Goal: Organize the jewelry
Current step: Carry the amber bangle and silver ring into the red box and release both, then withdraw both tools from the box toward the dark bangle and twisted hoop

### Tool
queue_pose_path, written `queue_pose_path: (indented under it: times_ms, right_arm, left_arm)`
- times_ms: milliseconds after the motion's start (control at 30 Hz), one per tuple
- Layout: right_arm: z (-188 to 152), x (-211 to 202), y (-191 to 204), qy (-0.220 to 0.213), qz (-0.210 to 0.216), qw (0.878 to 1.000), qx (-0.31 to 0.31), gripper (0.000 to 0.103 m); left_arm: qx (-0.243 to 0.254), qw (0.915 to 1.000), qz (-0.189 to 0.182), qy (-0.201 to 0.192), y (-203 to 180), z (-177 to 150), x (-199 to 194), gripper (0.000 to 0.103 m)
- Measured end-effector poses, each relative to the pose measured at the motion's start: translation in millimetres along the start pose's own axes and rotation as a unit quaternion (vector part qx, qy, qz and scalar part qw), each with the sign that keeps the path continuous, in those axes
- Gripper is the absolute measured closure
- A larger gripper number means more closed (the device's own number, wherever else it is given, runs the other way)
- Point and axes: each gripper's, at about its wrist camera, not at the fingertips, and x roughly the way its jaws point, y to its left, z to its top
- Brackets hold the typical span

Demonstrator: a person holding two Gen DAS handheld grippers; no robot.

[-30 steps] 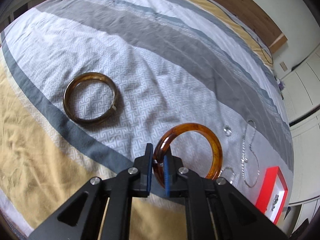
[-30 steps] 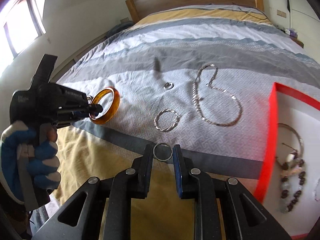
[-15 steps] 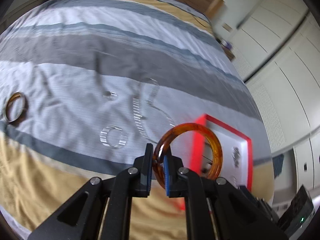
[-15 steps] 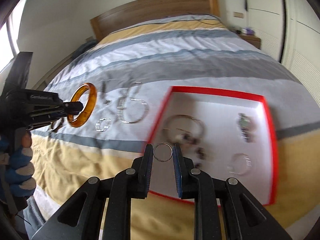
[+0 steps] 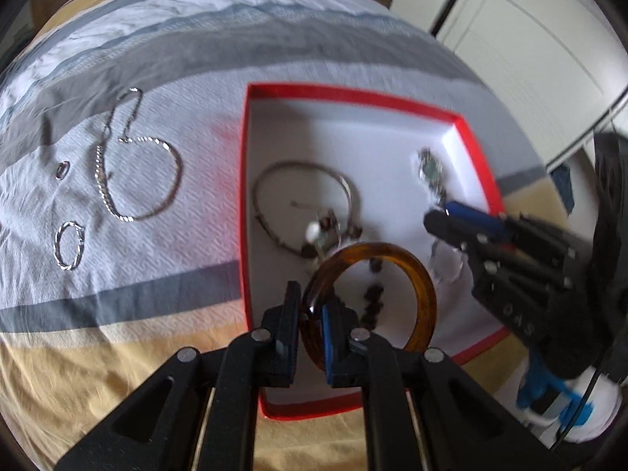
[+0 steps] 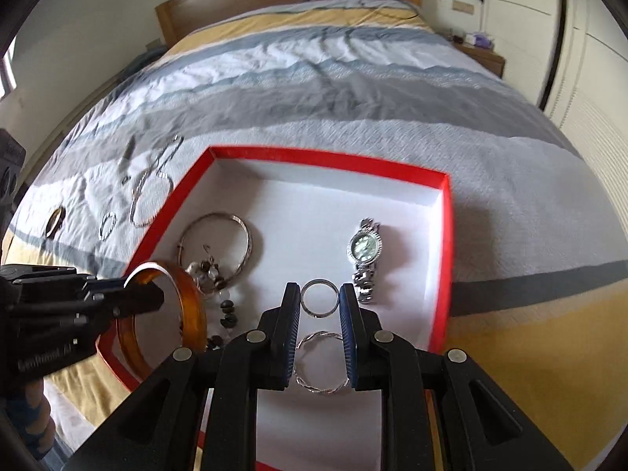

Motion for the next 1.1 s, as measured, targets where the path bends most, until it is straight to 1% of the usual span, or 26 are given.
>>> queue_pose_path:
  times_ms: [67, 133, 200, 267, 300, 367, 467, 500, 667, 800, 900, 967, 1100]
  right_arm:
    - [-1.7, 10.8, 1.1, 0.014, 0.007, 1.000, -0.011, 0.083]
    - [-3.7, 17.6, 3.3, 0.023, 0.003, 1.000, -0.020, 0.083]
    - [-4.9, 18.1, 4.8, 0.020, -0.002, 0.999, -0.026, 0.082]
    - [-5.0, 19.0, 5.4, 0.020, -0.003, 1.000, -0.024, 0.082]
    - [-5.1, 18.8, 5.9, 0.020, -0.005, 1.000, -0.024, 0.082]
    - [-5.9, 17.9, 6.0, 0.021, -0.008, 0.999, -0.024, 0.082]
    - [-5.2, 14.5, 7.4, 0.019, -0.012, 1.000, -0.021, 0.079]
    - [-5.6, 11.2, 7.1, 0.016, -0.014, 1.000, -0.018, 0.077]
    - [-7.8, -9.6, 6.8, 0.003, -0.023, 1.000, -0.010, 0.075]
    - [-10.4, -33.6, 10.8, -0.010, -0.030, 0.999, -0.006, 0.075]
    - [-13.5, -54.6, 18.5, -0.020, -0.030, 0.999, -0.003, 0.075]
    - [-15.6, -68.5, 27.8, -0.027, -0.026, 0.999, -0.004, 0.074]
    - [-18.4, -90.9, 52.2, -0.041, -0.014, 0.999, -0.012, 0.071]
  left_arm:
    - [0.011, 0.9998, 0.011, 0.011, -1.5, -3.5, 7.8, 0.094]
    - [0.017, 0.9998, 0.010, 0.010, -2.9, -3.6, 9.3, 0.094]
    - [0.021, 0.9997, 0.012, 0.010, -5.0, -3.2, 11.3, 0.093]
    - [0.023, 0.9996, 0.015, 0.006, -6.4, -4.3, 11.8, 0.091]
    - [0.025, 0.9995, 0.017, 0.003, -14.4, 0.2, 17.5, 0.091]
    - [0.031, 0.9993, 0.019, -0.002, -17.7, -1.9, 16.7, 0.091]
    - [0.023, 0.9997, 0.006, -0.003, -21.3, -6.9, 13.4, 0.091]
    - [0.018, 0.9998, -0.001, -0.004, -16.4, -6.3, 10.2, 0.090]
    - [0.007, 0.9996, -0.022, -0.016, -9.4, -15.8, -10.2, 0.088]
    - [0.003, 0.9985, -0.037, -0.039, -6.6, -26.0, -38.6, 0.087]
    - [-0.002, 0.9973, -0.039, -0.062, 3.0, -34.8, -62.5, 0.087]
    - [-0.014, 0.9967, -0.041, -0.069, 16.1, -45.3, -77.8, 0.087]
    - [-0.036, 0.9961, -0.026, -0.076, 47.9, -67.7, -103.9, 0.087]
